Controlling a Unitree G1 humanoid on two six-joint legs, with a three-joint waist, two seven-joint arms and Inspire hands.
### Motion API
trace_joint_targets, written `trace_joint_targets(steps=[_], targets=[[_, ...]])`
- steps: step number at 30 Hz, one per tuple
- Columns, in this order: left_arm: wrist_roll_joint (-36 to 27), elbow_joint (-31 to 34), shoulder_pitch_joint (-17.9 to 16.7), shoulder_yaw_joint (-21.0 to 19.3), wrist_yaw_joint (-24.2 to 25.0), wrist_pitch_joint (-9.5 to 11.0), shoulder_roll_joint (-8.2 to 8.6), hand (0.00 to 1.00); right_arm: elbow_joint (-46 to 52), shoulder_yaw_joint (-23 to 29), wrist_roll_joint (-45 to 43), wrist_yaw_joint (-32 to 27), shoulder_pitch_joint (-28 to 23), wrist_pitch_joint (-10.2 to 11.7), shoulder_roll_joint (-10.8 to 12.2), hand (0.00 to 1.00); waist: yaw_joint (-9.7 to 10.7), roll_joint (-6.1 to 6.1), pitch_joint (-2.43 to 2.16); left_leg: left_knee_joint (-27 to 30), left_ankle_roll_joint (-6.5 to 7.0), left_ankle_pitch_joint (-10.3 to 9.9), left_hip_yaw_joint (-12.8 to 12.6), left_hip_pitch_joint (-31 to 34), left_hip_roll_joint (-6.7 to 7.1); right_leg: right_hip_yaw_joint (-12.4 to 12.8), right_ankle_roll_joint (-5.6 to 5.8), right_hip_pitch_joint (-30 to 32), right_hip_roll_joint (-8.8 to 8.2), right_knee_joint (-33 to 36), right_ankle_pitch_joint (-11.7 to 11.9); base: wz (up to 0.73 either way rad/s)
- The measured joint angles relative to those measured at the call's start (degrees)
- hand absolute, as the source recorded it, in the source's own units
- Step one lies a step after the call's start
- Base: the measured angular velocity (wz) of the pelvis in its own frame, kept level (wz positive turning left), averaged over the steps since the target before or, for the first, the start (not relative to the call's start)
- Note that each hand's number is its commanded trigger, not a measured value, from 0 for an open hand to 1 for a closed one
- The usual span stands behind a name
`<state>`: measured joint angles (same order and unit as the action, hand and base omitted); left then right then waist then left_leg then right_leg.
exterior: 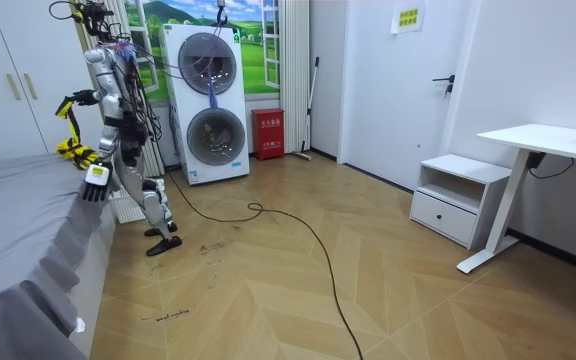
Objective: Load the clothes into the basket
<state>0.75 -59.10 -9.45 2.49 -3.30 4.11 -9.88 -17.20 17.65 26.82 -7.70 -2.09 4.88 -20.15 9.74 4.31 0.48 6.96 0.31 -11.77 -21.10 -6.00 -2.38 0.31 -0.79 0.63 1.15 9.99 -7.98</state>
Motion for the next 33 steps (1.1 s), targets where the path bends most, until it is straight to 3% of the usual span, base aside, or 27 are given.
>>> trace_joint_targets(steps=[9,15,23,25,26,33], targets=[[2.1,0.1,-1.4,0.1,0.0,-3.0,0.10,0.00,0.0,4.5,0.8,1.2,-5.1,-1.7,0.1,1.00,4.3,-0.14,-0.09,0.0,-0.64,-0.8,-3.1,-0.2,-0.60,4.3,-0.16,1.4,1.28,0.0,0.1,-0.28],[2.8,0.0,-2.2,0.0,0.0,-4.3,0.31,0.00,0.0,5.1,2.3,1.7,-6.6,-2.4,0.7,1.00,5.6,-0.48,-0.24,0.5,-0.65,-0.8,-5.6,-0.6,-0.84,7.8,-0.42,2.6,2.01,0.9,0.3,-0.36],[3.5,0.4,-2.3,0.4,0.0,-4.4,-0.06,0.00,0.0,5.1,1.1,1.7,-7.6,-2.5,1.2,1.00,5.9,-0.64,-0.21,0.6,-0.77,-0.8,-7.2,0.2,-0.98,9.9,-0.38,4.5,2.69,1.7,0.5,-0.15],[3.9,0.6,-2.0,1.5,0.0,-4.5,-0.33,0.00,0.0,5.0,-0.7,1.8,-8.2,-2.5,1.5,1.00,5.8,-1.00,-0.22,0.7,-0.77,-0.8,-7.2,0.9,-1.03,10.0,-0.32,5.1,2.73,1.8,0.8,0.03],[3.9,0.6,-1.7,2.3,0.0,-4.5,-0.32,0.00,0.0,4.8,-2.2,2.2,-8.0,-2.5,1.7,1.00,5.7,-1.54,-0.53,0.8,-0.77,-0.8,-7.2,1.9,-0.98,10.1,-0.21,6.4,2.72,2.1,1.0,-0.07],[3.4,-0.9,1.2,4.1,0.0,-4.0,-0.26,0.00,-0.8,2.9,-4.6,2.8,-6.3,-2.5,1.7,1.00,4.7,-3.65,-0.21,0.9,-0.74,-0.8,-6.3,5.5,-0.87,10.5,-0.12,10.6,2.84,3.3,1.7,-0.07]])
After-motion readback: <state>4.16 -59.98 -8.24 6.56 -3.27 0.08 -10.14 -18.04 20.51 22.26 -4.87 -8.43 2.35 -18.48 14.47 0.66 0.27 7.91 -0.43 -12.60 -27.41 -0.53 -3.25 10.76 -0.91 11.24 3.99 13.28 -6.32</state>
